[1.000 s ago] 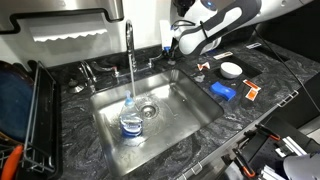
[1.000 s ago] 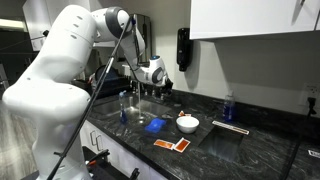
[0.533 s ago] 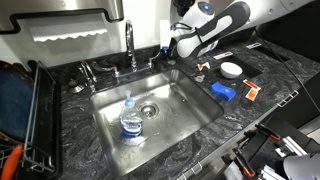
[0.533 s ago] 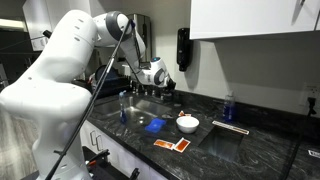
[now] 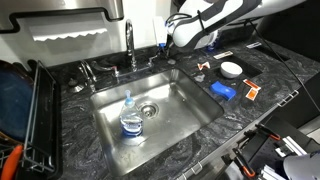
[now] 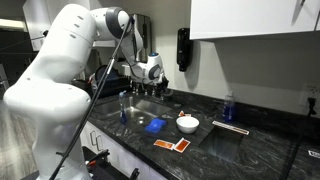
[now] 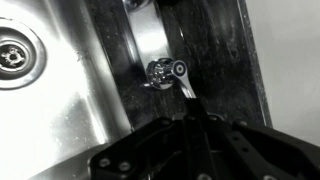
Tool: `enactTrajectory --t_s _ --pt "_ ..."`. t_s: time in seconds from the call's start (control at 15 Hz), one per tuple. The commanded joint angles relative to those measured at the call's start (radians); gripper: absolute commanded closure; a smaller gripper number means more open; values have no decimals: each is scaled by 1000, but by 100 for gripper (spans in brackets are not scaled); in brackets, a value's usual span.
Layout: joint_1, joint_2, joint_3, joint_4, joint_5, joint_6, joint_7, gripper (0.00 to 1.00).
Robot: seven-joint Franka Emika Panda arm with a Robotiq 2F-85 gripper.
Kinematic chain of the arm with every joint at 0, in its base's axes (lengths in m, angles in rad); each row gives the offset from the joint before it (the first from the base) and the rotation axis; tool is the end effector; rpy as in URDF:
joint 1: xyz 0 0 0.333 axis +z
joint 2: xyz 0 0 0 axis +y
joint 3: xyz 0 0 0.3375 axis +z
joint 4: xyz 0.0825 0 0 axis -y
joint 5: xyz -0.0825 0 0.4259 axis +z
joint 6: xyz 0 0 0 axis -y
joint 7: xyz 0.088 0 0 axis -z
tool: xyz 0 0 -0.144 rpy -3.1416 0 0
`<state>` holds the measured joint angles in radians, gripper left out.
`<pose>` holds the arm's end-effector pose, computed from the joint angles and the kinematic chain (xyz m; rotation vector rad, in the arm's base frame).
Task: Close the water tap.
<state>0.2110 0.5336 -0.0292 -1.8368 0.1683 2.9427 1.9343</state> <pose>0.7392 0.1280 0.2600 -1.5104 2.1105 -0.2971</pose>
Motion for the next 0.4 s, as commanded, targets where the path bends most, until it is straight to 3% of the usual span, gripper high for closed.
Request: enactTrajectory --t_s 0.0,0.33 --pt "-66 -135 68 -90 51 -167 -118 100" --pt "-72 -294 28 -213 8 -325 -182 100"
